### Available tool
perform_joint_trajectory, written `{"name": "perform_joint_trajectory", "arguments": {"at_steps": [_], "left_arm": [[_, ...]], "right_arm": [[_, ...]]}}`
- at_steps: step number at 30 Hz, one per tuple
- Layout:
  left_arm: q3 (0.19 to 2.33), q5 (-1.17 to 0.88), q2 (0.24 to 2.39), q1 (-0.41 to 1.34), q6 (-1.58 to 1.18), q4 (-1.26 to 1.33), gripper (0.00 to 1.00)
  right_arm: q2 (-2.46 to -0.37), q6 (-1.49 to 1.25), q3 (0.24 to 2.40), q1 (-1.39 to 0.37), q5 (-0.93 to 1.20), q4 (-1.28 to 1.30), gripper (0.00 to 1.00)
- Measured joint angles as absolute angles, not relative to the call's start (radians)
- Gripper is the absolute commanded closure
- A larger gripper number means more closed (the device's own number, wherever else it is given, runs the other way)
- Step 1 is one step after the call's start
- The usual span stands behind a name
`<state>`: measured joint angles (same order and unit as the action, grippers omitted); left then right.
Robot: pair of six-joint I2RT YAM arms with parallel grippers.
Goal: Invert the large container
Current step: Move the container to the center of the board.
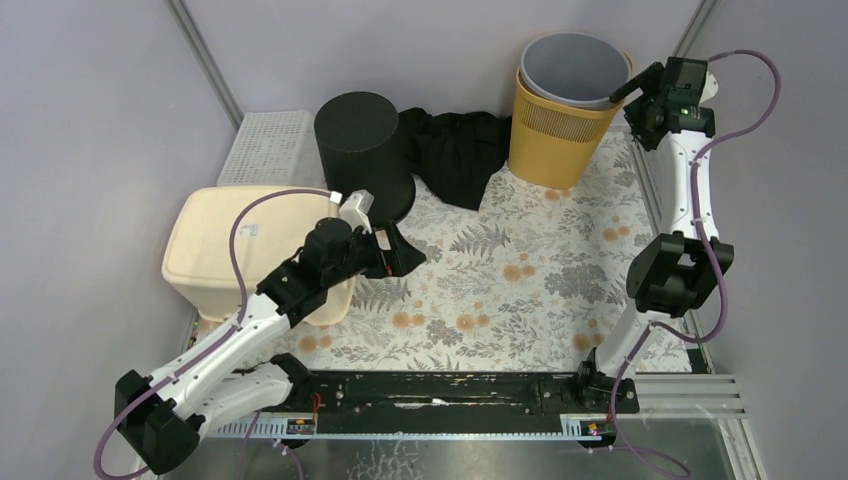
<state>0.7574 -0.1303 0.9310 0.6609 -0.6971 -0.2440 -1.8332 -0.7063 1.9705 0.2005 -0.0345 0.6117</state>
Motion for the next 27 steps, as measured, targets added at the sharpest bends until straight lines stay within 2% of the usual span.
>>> {"name": "perform_joint_trajectory", "arguments": {"at_steps": [15, 27], "left_arm": [[0.791, -0.112, 0.966, 0.661, -0.678, -0.272, 0.00], [0.791, -0.112, 0.984, 0.661, -0.678, -0.273, 0.00]], "right_arm": [[-1.954, -0.705, 2.062, 0.232, 0.025, 0.556, 0.00], [-1.837, -0.690, 1.909, 0.222, 0.072, 0.487, 0.00]]}}
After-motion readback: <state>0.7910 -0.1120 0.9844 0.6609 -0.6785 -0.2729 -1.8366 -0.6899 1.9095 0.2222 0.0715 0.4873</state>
